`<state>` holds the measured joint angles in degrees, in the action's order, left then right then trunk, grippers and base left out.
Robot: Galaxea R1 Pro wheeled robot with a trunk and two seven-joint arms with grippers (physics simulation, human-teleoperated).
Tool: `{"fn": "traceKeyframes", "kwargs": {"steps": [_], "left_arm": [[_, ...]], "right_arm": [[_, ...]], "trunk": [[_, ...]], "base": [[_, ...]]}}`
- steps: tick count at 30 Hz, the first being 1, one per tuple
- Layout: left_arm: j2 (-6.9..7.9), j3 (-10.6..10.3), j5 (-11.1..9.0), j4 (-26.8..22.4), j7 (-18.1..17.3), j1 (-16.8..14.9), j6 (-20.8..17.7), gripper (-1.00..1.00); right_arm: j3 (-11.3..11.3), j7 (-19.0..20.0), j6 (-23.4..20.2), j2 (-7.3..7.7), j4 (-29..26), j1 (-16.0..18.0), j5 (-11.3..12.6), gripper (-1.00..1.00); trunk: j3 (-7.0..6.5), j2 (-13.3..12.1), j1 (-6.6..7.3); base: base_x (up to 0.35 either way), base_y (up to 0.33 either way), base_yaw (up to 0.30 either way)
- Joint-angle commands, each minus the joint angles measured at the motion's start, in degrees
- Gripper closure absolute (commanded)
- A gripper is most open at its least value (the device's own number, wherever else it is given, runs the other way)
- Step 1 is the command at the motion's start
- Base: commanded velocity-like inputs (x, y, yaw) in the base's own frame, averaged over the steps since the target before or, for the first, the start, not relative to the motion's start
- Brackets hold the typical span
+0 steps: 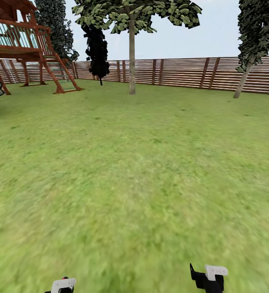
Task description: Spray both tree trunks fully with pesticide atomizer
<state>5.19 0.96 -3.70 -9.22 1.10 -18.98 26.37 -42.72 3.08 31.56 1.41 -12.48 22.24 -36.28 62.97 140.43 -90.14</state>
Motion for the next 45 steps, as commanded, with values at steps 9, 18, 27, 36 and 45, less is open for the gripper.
{"fn": "traceKeyframes", "kwargs": {"steps": [9, 18, 27, 36, 45], "left_arm": [[0.0, 0.06, 0.01, -0.01, -0.04, 0.0, 0.0, 1.0], [0.0, 0.09, 0.01, -0.01, -0.04, 0.0, 0.0, 1.0], [0.0, 0.08, 0.01, -0.01, -0.04, 0.0, 0.0, 1.0], [0.0, 0.08, 0.01, -0.01, -0.04, 0.0, 0.0, 1.0], [0.0, 0.09, 0.01, -0.01, -0.04, 0.0, 0.0, 1.0]], "right_arm": [[0.0, 0.0, -0.01, 0.0, 0.09, 0.0, -0.02, -1.0], [0.0, -0.01, 0.05, 0.0, 0.09, 0.0, 0.0, -1.0], [0.0, 0.0, 0.03, 0.0, 0.09, 0.0, -0.02, -1.0], [0.0, 0.0, 0.0, 0.0, 0.09, 0.0, -0.02, -1.0], [0.0, 0.0, 0.01, 0.0, 0.09, 0.0, -0.02, -1.0]], "trunk": [[0.0, 0.0, 0.0], [0.0, 0.0, 0.0], [0.0, 0.0, 0.0], [0.0, 0.0, 0.0], [0.0, 0.0, 0.0]], "base": [[0.339, 0.0, 0.0], [0.339, 0.0, 0.0], [0.339, 0.0, 0.0], [0.339, 0.0, 0.0], [0.339, 0.0, 0.0]]}}
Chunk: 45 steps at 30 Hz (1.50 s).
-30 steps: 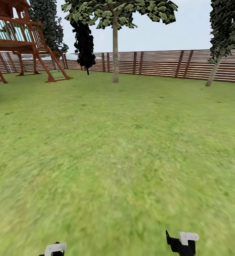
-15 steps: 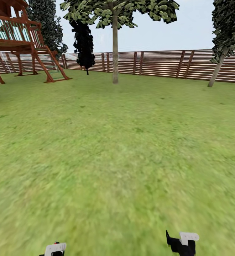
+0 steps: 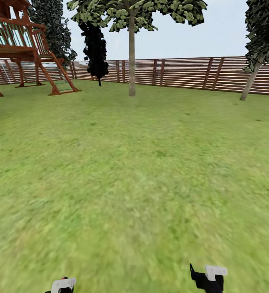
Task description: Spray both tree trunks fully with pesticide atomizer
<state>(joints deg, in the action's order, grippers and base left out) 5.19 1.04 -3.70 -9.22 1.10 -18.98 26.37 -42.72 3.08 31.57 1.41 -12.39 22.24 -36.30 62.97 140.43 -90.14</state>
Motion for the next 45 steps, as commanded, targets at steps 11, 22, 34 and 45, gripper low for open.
{"fn": "traceKeyframes", "kwargs": {"steps": [11, 22, 34, 45], "left_arm": [[0.0, 0.02, 0.01, -0.01, -0.05, 0.0, 0.0, 1.0], [0.0, -0.04, 0.01, -0.01, -0.05, 0.0, 0.0, 1.0], [0.0, -0.04, 0.01, -0.01, -0.05, 0.0, 0.0, 1.0], [0.04, 0.02, 0.01, -0.01, -0.05, 0.0, -0.01, 1.0]], "right_arm": [[0.0, 0.0, -0.01, 0.0, 0.0, 0.0, 0.0, -1.0], [0.0, 0.0, 0.0, 0.0, 0.0, 0.0, 0.0, -1.0], [0.0, 0.0, -0.02, 0.0, 0.0, 0.0, 0.0, -1.0], [0.01, 0.0, -0.02, 0.0, 0.0, 0.0, 0.0, -1.0]], "trunk": [[0.0, 0.0, 0.0], [0.0, 0.0, 0.0], [0.0, 0.0, 0.0], [0.0, 0.0, 0.0]], "base": [[0.339, 0.0, 0.0], [0.339, 0.0, 0.0], [0.339, 0.0, 0.0], [0.339, 0.0, 0.0]]}}
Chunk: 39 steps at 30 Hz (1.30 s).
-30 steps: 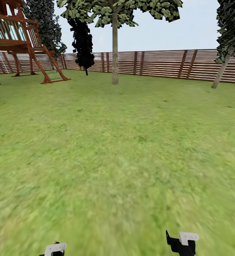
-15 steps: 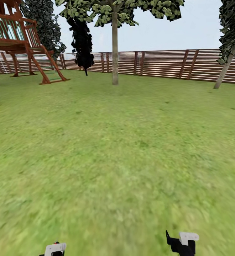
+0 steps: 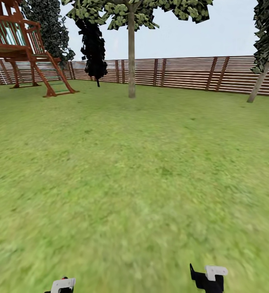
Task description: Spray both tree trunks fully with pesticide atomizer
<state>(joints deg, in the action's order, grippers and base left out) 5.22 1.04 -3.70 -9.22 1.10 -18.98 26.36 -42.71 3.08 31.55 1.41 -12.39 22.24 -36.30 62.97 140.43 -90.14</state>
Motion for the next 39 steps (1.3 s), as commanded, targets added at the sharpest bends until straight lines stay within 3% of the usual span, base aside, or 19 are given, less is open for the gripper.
{"fn": "traceKeyframes", "kwargs": {"steps": [1, 39], "left_arm": [[0.03, 0.02, 0.01, -0.01, -0.04, 0.0, 0.01, 1.0], [0.03, 0.01, 0.01, -0.01, -0.04, 0.0, 0.01, 1.0]], "right_arm": [[0.02, 0.0, 0.0, 0.0, 0.0, 0.0, 0.0, -1.0], [0.0, 0.0, 0.04, 0.0, 0.0, -0.09, 0.0, -1.0]], "trunk": [[0.0, 0.0, 0.0], [-0.53, 0.0, 0.0]], "base": [[0.339, 0.0, 0.0], [0.339, 0.0, 0.0]]}}
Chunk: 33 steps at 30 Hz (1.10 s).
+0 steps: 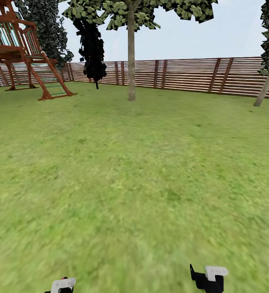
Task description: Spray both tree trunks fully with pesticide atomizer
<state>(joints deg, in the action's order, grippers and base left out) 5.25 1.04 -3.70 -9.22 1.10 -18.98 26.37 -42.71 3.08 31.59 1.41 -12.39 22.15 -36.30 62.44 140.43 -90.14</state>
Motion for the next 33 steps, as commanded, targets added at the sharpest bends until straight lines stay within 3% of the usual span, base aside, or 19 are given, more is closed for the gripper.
{"fn": "traceKeyframes", "kwargs": {"steps": [1, 33], "left_arm": [[-0.03, 0.0, 0.01, -0.01, -0.05, 0.0, 0.0, 1.0], [0.02, 0.02, 0.01, -0.01, -0.05, 0.0, 0.0, 1.0]], "right_arm": [[0.01, 0.0, -0.02, 0.0, 0.0, 0.0, 0.0, -1.0], [0.0, 0.0, -0.01, 0.0, 0.0, 0.0, 0.0, -1.0]], "trunk": [[0.0, 0.0, 0.0], [0.0, 0.0, 0.0]], "base": [[0.339, 0.0, 0.0], [0.339, 0.0, 0.0]]}}
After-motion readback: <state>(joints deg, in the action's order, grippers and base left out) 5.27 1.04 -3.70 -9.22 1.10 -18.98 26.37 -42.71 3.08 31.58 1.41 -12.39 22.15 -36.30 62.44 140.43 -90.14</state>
